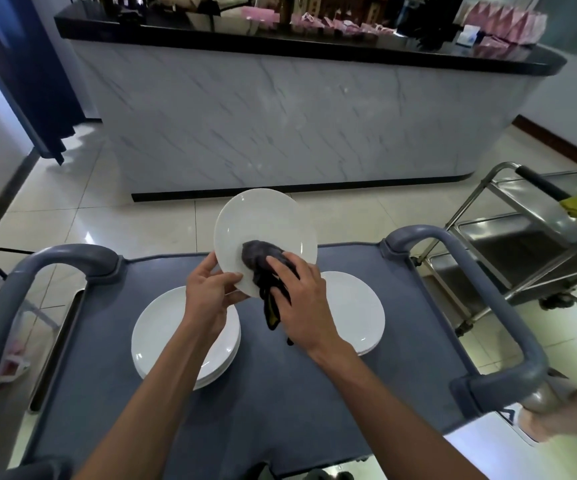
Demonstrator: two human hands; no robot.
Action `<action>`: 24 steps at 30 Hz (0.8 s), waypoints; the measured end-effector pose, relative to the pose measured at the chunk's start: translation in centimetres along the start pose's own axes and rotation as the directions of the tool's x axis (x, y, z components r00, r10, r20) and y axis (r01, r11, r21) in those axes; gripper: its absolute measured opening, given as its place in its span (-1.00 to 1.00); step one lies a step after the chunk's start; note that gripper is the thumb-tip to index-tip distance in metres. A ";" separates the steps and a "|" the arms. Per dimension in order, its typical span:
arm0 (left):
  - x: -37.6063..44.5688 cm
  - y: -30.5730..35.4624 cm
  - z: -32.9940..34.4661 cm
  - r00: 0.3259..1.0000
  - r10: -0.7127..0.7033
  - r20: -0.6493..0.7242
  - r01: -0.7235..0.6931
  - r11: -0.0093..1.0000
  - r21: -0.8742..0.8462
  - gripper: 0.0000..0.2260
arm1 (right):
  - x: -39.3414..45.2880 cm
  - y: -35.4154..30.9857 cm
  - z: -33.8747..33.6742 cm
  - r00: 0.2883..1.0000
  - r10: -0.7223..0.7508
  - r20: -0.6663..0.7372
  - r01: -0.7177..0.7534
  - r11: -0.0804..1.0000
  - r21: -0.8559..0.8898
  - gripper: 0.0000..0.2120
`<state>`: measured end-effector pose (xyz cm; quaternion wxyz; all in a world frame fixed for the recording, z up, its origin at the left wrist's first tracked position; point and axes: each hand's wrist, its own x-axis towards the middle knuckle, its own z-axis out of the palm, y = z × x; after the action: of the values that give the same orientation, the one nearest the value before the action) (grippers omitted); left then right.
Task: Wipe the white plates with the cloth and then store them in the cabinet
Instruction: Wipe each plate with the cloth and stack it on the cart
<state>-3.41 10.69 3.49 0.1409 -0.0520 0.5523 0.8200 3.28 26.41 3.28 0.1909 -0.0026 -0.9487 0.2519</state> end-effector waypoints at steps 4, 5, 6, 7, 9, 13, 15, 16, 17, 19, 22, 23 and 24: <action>-0.3 0.0 -0.4 1.000 -0.005 0.007 0.005 1.000 0.028 -0.55 | 0.2 0.9 -0.8 1.000 -0.007 -0.024 0.006 0.999 -0.051 -0.52; -0.3 0.0 -0.5 1.000 -0.010 0.011 0.009 0.999 0.033 -0.54 | 0.5 1.2 -1.1 0.999 -0.003 -0.035 0.001 0.998 -0.059 -0.52; -0.3 0.1 -0.6 1.000 -0.015 0.013 0.015 0.999 0.042 -0.54 | 0.8 1.4 -1.4 0.999 0.003 -0.048 -0.006 0.998 -0.064 -0.51; -0.4 0.1 -0.7 1.000 -0.020 0.016 0.019 0.998 0.055 -0.53 | 1.1 1.6 -1.8 0.998 0.009 -0.063 -0.013 0.998 -0.067 -0.51; -0.3 0.2 -0.8 0.999 -0.024 0.037 0.020 0.996 0.085 -0.53 | 1.8 1.9 -2.5 0.996 0.014 -0.092 -0.021 0.997 -0.075 -0.51; -0.2 0.5 -0.8 0.997 -0.024 0.070 0.015 0.991 0.136 -0.54 | 3.3 2.0 -3.8 0.987 -0.006 -0.161 -0.010 0.995 -0.099 -0.50; -0.2 0.7 -0.8 0.995 -0.030 0.094 0.015 0.989 0.150 -0.54 | 3.8 2.0 -4.4 0.977 -0.031 -0.212 0.009 0.994 -0.106 -0.49; -0.1 0.7 -0.8 0.994 -0.033 0.105 0.017 0.988 0.155 -0.54 | 4.1 2.0 -4.6 0.972 -0.042 -0.233 0.016 0.994 -0.111 -0.48; -0.1 0.7 -0.9 0.993 -0.036 0.115 0.018 0.987 0.160 -0.53 | 4.3 2.0 -4.8 0.967 -0.049 -0.250 0.020 0.993 -0.119 -0.48; -0.1 0.7 -1.0 0.990 -0.041 0.137 0.017 0.985 0.171 -0.52 | 4.6 2.0 -5.3 0.959 -0.055 -0.280 0.020 0.991 -0.129 -0.49; -0.4 0.4 -1.1 0.983 -0.037 0.181 0.001 0.981 0.194 -0.49 | 5.0 2.2 -5.8 0.946 -0.046 -0.321 0.013 0.994 -0.104 -0.50; -0.5 0.3 -1.1 0.981 -0.036 0.189 -0.002 0.980 0.197 -0.49 | 5.1 2.2 -6.1 0.947 -0.047 -0.317 0.018 0.995 -0.093 -0.50; -0.6 0.3 -1.2 0.981 -0.035 0.190 -0.003 0.980 0.198 -0.49 | 5.1 2.3 -6.3 0.953 -0.050 -0.298 0.026 0.996 -0.084 -0.48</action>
<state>-3.00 9.40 3.40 0.2048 0.0374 0.6141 0.7613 0.62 31.98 9.10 0.3370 -0.0300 -0.9180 0.2072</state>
